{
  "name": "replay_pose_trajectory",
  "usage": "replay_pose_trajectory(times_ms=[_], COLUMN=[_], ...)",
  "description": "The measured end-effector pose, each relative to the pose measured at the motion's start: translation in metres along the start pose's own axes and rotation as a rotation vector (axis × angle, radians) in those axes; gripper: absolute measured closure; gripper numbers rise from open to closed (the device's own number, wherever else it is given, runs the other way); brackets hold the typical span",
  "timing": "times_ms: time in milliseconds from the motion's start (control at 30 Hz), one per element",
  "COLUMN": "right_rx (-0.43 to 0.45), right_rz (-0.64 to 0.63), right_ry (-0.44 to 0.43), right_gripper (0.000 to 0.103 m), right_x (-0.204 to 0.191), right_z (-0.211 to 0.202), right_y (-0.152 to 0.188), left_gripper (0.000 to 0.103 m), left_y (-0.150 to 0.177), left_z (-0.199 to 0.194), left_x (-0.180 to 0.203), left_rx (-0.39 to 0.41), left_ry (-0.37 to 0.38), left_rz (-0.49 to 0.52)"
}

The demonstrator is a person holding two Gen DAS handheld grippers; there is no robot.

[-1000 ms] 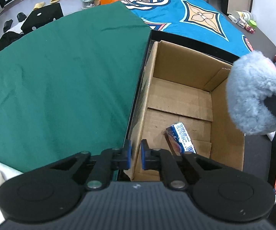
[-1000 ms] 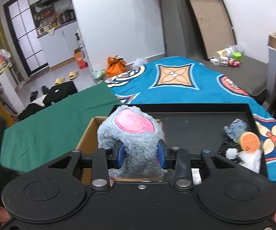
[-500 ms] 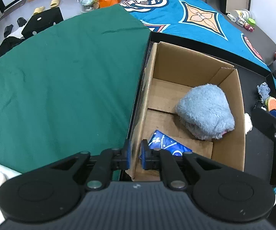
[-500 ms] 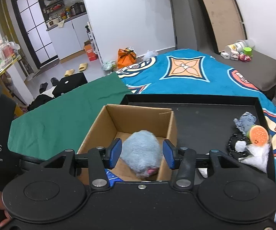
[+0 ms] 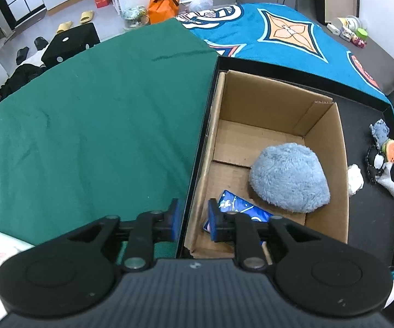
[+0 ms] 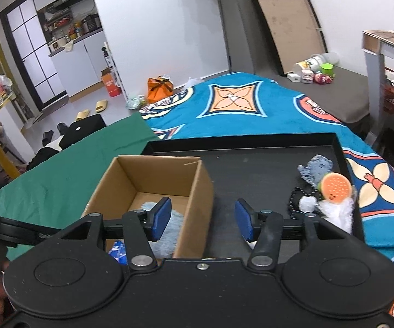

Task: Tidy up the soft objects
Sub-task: 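Carry the elephant into the cardboard box and release it, then reach the right gripper to the clear plastic bag and grasp it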

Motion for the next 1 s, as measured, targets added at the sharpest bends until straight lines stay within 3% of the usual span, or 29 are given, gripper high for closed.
replay_pose_trajectory(times_ms=[67,133,267,1000], right_rx=[0.001,0.003,0.007,0.002], right_rz=[0.004,0.009,0.03,0.164], right_ry=[0.008,0.017,0.034,0.14], right_gripper=[0.048,0.046,0.046,0.043], right_x=[0.006,0.012,0.029,0.124], right_z=[-0.001,-0.002,-0.003,0.002], right_y=[0.001,0.002,0.004,0.02], left_gripper=[0.058,0.048,0.036,0.032], left_y=[-0.001,-0.001,-0.002,-0.004], left_z=[-0.002,-0.005,-0.011,-0.018], left_x=[0.001,0.003,0.008,0.033], left_rx=[0.01,0.024,0.055,0.077], left_ry=[-0.008,-0.023,-0.055,-0.181], left_rz=[-0.002,0.004,0.023,0.114])
Point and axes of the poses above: each gripper's, at about its wrist camera, not at the fingertips, and z roughly the way its jaws point, x to its right, y to its underside, the point moved 3 cm from there along z, roughly the way its jaws point, and after that the axes turned 6 degrees about -y, right-handed, at the moved point
